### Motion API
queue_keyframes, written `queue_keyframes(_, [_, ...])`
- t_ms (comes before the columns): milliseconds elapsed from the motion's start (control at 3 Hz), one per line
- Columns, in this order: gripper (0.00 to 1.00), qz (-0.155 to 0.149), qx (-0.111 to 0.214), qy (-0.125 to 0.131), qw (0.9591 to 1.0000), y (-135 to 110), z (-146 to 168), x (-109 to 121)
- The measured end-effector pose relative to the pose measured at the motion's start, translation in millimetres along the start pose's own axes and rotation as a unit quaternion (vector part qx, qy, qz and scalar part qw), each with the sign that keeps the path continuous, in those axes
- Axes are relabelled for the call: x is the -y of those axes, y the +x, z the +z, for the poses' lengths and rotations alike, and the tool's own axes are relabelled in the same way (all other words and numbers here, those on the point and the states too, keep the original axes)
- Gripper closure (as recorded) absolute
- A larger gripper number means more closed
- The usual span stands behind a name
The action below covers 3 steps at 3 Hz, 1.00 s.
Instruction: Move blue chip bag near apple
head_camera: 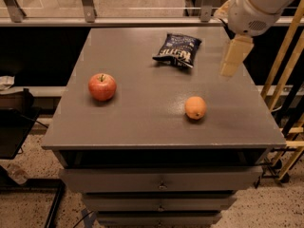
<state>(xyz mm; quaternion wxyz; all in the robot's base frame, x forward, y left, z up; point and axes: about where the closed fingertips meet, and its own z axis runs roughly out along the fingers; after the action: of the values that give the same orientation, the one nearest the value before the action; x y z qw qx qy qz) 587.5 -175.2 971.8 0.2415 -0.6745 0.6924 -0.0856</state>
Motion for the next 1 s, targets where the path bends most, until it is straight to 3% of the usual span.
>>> queue_keyframes(333, [0.00, -0.032, 0.007, -0.014, 0.9994, -17.0, 59.2, 24.0])
queue_keyframes(1000, [0.00, -0.017, 0.005, -0.017, 0.9997, -24.0, 133.3, 57.7])
